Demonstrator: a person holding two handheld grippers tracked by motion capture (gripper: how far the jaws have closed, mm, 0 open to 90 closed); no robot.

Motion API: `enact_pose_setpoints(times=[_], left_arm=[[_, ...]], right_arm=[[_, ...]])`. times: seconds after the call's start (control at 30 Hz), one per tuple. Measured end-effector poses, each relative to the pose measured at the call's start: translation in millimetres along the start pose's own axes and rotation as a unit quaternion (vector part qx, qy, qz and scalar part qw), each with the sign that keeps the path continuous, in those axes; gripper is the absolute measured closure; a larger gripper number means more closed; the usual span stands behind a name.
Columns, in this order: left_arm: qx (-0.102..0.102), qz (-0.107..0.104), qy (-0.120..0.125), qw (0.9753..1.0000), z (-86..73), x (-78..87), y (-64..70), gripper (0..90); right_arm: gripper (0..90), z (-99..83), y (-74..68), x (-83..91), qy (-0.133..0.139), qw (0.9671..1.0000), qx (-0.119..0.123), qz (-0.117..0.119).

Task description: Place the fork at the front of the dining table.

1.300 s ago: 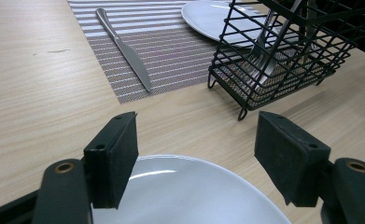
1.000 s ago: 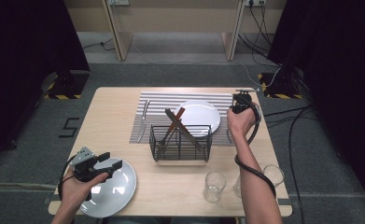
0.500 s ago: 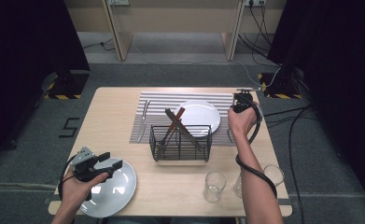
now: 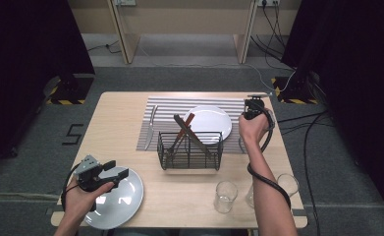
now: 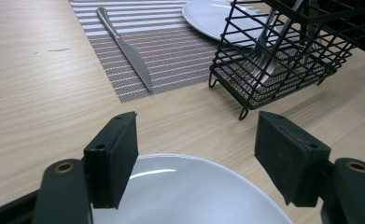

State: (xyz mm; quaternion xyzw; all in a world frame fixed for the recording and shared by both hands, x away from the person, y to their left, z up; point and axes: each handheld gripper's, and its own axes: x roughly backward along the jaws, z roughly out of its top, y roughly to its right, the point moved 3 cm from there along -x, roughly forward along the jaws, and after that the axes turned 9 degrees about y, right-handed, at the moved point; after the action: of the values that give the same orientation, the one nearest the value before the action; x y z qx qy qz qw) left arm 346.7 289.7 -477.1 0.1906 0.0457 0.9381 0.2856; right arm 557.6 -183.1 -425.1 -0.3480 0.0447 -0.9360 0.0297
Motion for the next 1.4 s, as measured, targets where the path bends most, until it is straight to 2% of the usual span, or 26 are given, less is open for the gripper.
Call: enact_pose_setpoints(times=[0.73, 1.4], left_arm=[[0.002, 0.002, 0.001, 1.0, -0.6, 0.2, -1.9, 29.6], [0.003, 0.001, -0.001, 1.0, -1.4, -0.2, -2.3, 29.6]], right_arm=[[87.2, -3.3, 3.2, -15.4, 0.014, 0.9998, -0.015, -0.006], [87.1, -6.3, 2.4, -30.9, 0.016, 0.9997, -0.014, -0.01]])
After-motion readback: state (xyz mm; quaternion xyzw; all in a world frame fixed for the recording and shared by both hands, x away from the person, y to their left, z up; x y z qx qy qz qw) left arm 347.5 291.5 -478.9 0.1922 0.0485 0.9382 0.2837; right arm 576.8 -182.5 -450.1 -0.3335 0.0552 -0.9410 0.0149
